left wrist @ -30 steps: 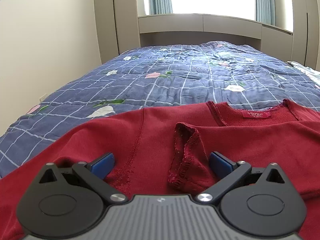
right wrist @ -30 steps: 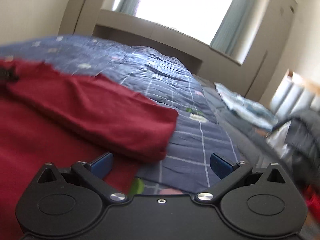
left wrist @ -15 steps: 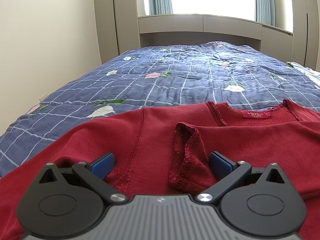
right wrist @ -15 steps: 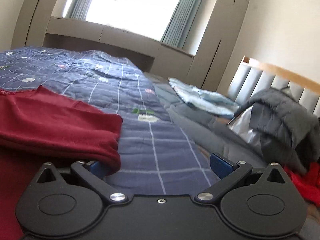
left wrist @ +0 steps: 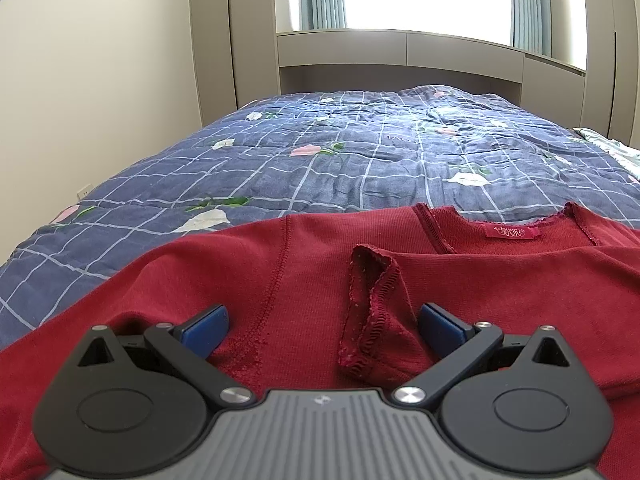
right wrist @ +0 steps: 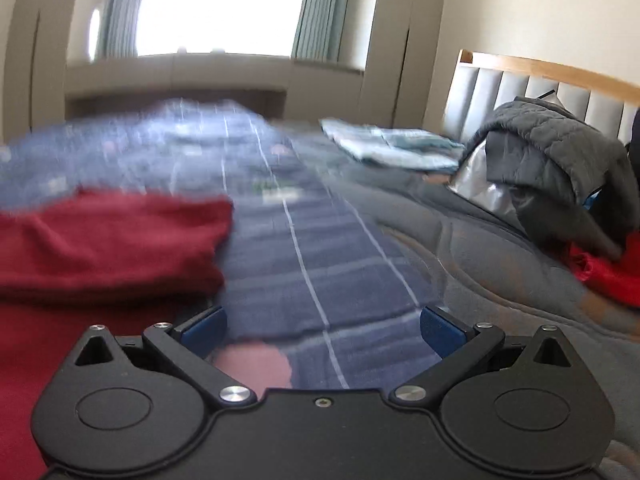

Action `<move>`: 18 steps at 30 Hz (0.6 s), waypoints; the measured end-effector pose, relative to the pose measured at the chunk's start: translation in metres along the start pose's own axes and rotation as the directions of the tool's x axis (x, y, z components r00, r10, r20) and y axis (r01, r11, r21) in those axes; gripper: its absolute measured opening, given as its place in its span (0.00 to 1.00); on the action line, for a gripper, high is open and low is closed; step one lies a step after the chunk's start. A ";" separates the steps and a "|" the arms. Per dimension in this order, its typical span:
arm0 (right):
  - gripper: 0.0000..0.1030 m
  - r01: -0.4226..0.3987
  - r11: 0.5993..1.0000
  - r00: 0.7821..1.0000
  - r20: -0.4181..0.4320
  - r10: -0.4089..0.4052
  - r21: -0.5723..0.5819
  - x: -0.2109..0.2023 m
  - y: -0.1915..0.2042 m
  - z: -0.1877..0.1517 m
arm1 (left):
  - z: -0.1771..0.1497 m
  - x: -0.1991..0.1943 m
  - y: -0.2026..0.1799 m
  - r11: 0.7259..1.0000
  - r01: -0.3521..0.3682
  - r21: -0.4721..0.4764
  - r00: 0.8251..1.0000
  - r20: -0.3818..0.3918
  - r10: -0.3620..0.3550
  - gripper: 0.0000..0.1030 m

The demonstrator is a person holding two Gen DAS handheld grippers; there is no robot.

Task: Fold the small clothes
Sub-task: 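Open the right tool and withdraw it from the folded sleeve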

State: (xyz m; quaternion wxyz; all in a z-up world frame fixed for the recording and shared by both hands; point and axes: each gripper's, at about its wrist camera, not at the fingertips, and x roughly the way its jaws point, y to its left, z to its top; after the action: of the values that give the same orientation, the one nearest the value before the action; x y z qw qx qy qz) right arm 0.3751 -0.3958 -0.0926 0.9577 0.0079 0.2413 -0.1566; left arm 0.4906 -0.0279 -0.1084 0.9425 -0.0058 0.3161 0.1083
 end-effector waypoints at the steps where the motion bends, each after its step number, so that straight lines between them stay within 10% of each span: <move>1: 1.00 -0.029 0.999 0.999 0.019 0.029 0.027 0.000 -0.003 0.003 | 0.000 0.000 0.000 1.000 0.000 0.000 1.000 0.000 0.000 1.00; 8: 0.99 -0.114 0.993 0.980 -0.163 0.114 0.010 0.042 0.008 0.010 | 0.000 0.000 0.000 1.000 0.001 0.000 1.000 0.000 -0.001 1.00; 18: 1.00 -0.214 0.958 0.967 -0.099 0.236 0.193 0.024 -0.018 -0.001 | 0.014 -0.023 0.012 0.997 -0.032 -0.065 0.999 -0.037 0.030 1.00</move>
State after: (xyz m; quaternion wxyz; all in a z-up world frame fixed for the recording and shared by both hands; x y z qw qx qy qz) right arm 0.3894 -0.4204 -0.1040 0.9482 0.1319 0.2812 -0.0672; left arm 0.4784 -0.0193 -0.0831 0.9341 -0.0339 0.3294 0.1333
